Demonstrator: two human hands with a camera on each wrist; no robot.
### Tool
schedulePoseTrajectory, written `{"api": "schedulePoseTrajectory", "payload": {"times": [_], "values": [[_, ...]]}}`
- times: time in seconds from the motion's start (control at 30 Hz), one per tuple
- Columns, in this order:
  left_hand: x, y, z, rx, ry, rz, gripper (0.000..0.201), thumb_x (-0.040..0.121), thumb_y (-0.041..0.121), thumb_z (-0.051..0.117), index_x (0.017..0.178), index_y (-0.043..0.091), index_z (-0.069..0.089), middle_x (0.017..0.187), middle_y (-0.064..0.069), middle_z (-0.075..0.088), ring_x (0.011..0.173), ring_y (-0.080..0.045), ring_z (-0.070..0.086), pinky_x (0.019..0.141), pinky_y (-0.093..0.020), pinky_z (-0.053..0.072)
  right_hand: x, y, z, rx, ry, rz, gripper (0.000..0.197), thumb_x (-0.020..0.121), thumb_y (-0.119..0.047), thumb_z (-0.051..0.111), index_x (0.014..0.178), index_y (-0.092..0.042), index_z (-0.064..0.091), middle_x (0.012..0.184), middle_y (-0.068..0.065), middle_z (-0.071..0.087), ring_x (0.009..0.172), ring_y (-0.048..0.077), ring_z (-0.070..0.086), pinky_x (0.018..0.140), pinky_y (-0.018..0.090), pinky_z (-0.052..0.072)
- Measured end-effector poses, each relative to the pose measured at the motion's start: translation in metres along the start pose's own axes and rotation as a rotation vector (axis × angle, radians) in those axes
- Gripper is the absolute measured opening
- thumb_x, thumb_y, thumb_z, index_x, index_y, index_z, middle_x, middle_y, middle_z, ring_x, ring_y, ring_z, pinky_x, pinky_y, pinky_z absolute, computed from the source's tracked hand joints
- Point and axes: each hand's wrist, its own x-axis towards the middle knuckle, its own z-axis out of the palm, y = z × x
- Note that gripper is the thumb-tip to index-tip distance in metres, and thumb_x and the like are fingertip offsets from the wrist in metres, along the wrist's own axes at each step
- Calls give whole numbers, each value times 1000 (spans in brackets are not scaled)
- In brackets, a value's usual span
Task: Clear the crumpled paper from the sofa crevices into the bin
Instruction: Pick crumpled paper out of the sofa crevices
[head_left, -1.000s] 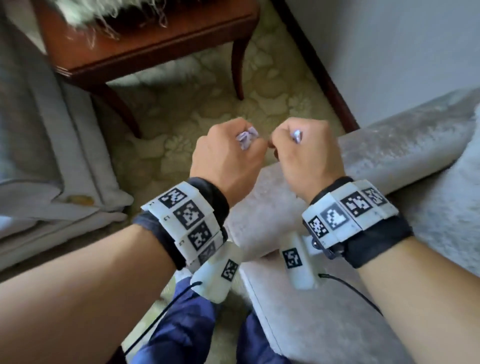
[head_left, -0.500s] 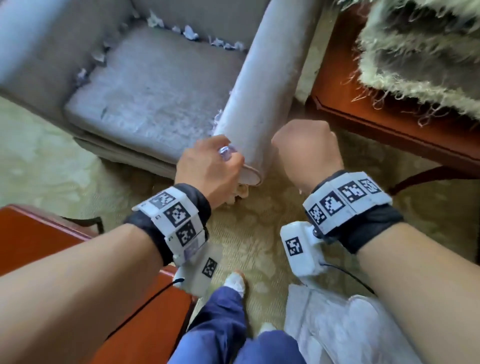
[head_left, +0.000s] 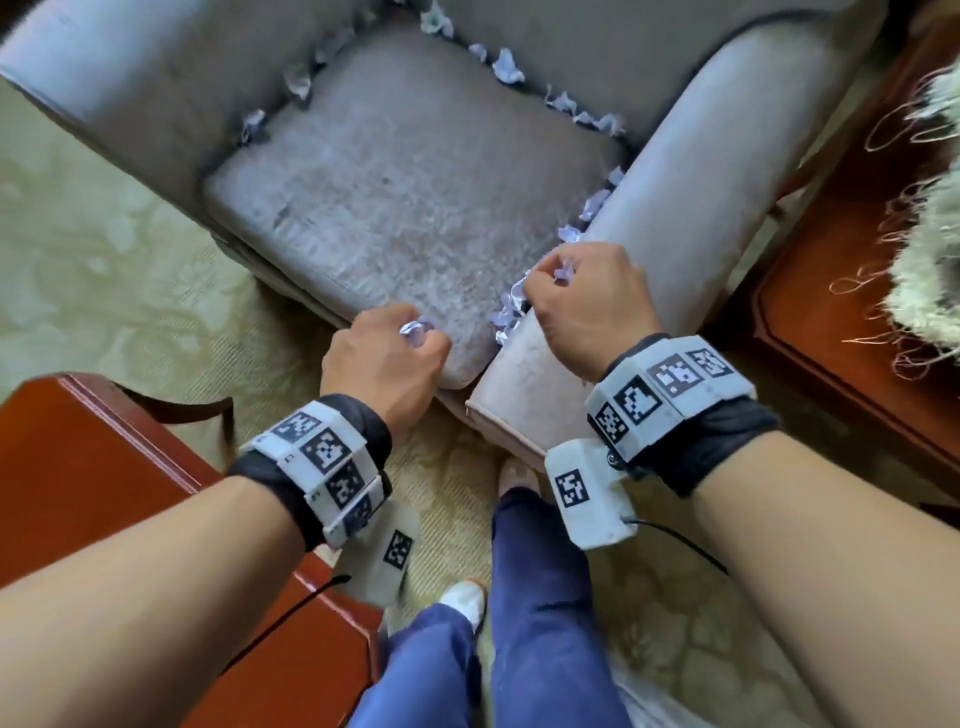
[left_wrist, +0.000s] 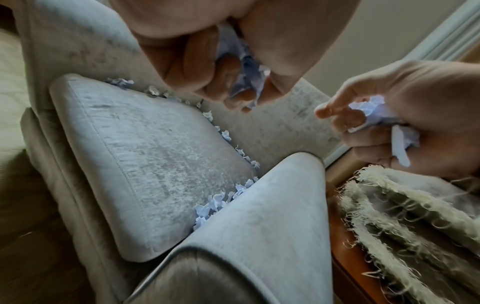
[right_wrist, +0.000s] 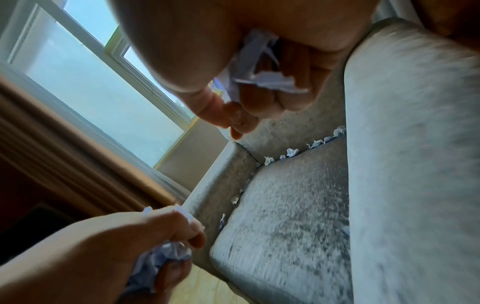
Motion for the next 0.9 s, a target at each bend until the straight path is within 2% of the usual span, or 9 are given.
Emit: {"api": "schedulePoseTrajectory", "payload": {"times": [0.13, 0.23, 0.33, 0.43, 0.57, 0.67, 0.73, 0.8, 0.9], "values": [[48, 31, 26, 33, -91, 41, 27, 89, 32, 53, 79, 8, 59, 69, -5, 53, 79, -31, 52, 67, -30, 35, 53, 10, -14, 31, 39, 77, 22, 79, -21, 52, 83, -11, 71, 79, 3, 67, 84, 26, 60, 76, 29, 49], [77, 42, 38, 50, -150, 52, 29, 88, 32, 54, 66, 12, 49, 64, -4, 47, 73, -30, 48, 64, -32, 33, 79, 16, -12, 38, 26, 110, 23, 75, -20, 51, 81, -8, 70, 75, 4, 67, 82, 26, 61, 74, 31, 52], [100, 40, 52, 71, -183, 40, 27, 87, 34, 57, 81, 8, 61, 75, -10, 58, 79, -33, 54, 67, -35, 42, 102, 17, -3, 45, 4, 139, 26, 75, -20, 49, 82, -5, 69, 77, 7, 68, 81, 26, 62, 74, 33, 54], [122, 30, 69, 129, -247, 32, 27, 88, 36, 59, 95, 11, 68, 91, -12, 67, 91, -35, 61, 77, -36, 48, 120, 17, 12, 65, -4, 178, 22, 74, -19, 48, 73, -4, 65, 60, 1, 57, 69, 22, 55, 64, 29, 48], [156, 11, 99, 159, -360, 9, 28, 87, 33, 61, 96, 9, 71, 89, -13, 68, 82, -30, 61, 70, -37, 48, 144, 27, 35, 67, -9, 249, 25, 73, -19, 49, 76, -2, 68, 55, 0, 53, 59, 18, 50, 60, 34, 49], [178, 2, 122, 173, -472, 2, 28, 86, 33, 62, 95, 9, 72, 89, -12, 70, 82, -30, 64, 72, -37, 51, 157, 36, 51, 79, -2, 340, 23, 73, -16, 50, 51, -9, 50, 38, -5, 35, 42, 11, 31, 45, 25, 30], [192, -4, 133, 206, -530, 6, 22, 84, 31, 63, 92, 12, 72, 94, -12, 73, 82, -28, 66, 77, -39, 56, 164, 38, 64, 131, 15, 390, 22, 71, -14, 50, 50, -11, 42, 43, -3, 34, 46, 11, 27, 46, 25, 25], [206, -11, 144, 252, -600, 29, 20, 80, 29, 62, 85, 12, 71, 89, -12, 73, 76, -25, 65, 74, -39, 57, 171, 39, 76, 215, 59, 428, 20, 67, -16, 51, 52, -5, 42, 55, 9, 35, 56, 18, 28, 50, 30, 26], [222, -24, 164, 320, -697, 56, 20, 80, 33, 62, 91, 20, 72, 91, -4, 74, 83, -28, 67, 76, -34, 58, 179, 51, 92, 302, 128, 487, 22, 66, -18, 52, 54, -1, 43, 60, 11, 32, 61, 21, 26, 52, 33, 26]]}}
